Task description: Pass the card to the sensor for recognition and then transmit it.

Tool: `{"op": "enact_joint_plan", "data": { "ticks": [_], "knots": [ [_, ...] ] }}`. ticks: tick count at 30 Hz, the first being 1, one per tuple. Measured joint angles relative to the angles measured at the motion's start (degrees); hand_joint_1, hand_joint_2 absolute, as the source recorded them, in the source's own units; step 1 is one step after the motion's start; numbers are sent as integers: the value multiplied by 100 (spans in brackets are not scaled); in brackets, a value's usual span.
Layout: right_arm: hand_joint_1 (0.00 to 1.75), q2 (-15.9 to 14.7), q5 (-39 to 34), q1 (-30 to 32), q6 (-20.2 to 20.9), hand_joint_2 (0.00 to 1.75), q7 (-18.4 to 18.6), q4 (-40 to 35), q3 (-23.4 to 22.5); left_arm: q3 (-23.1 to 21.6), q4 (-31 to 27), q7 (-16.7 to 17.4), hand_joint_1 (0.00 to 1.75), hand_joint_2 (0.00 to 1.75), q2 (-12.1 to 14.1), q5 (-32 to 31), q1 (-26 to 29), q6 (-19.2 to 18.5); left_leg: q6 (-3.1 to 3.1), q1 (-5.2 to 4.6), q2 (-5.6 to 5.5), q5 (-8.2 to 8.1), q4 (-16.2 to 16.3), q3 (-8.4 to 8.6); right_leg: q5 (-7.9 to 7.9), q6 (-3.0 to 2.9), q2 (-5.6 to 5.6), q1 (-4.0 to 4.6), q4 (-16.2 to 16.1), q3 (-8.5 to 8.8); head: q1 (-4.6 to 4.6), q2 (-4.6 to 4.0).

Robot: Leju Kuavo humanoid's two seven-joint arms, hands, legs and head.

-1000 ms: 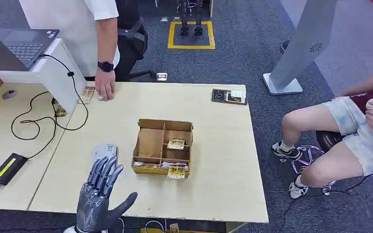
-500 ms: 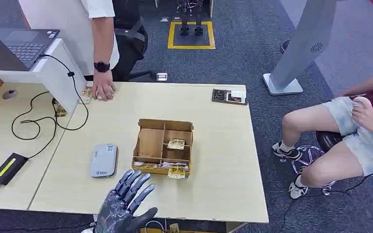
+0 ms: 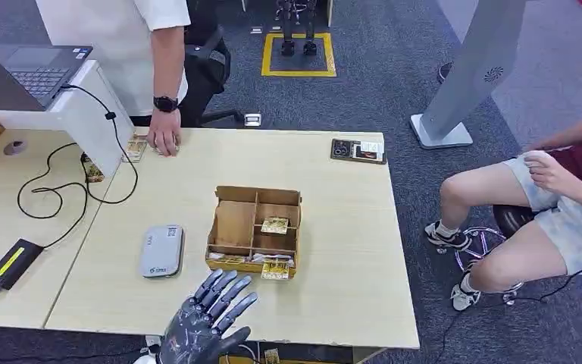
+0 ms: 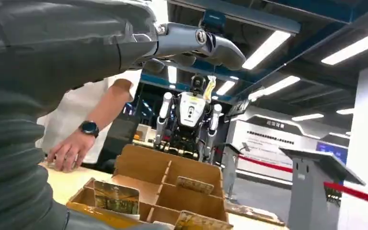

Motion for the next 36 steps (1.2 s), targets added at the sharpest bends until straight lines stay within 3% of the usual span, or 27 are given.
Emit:
{"op": "enact_joint_plan", "data": {
  "ticks": [7,12,19,25,31,36],
  "knots": [
    [0,-68,0,-68,-133,175,118,229,74,-284,396,2105,0,175,-24,-546,-452,-50,-2,0,0,2,0,4,3,-1,0,0,0,2,0,0],
    [0,-70,0,-78,-135,175,190,271,103,-446,568,2911,0,175,-50,-708,-690,-361,-2,0,0,2,0,3,3,-1,2,0,0,3,0,0],
    [0,-70,0,-81,-133,175,216,301,125,-479,666,3107,0,175,-98,-806,-799,-483,-1,0,0,0,1,2,1,-1,2,0,0,0,0,0],
    [0,-70,0,-75,-68,175,275,291,175,-479,678,3702,0,175,-282,-1171,-784,-807,-1,0,0,0,1,1,1,0,1,0,0,1,0,0],
    [0,-70,0,-79,-50,175,299,284,232,-479,715,3689,0,175,-273,-1118,-899,-835,-1,0,0,1,1,2,1,0,1,0,1,1,-2,0],
    [0,-70,-2,-82,-50,175,321,286,302,-479,776,4150,0,175,-253,-1726,-1000,-1075,-1,0,0,1,1,1,1,-1,1,0,1,1,0,0]
  ]
}}
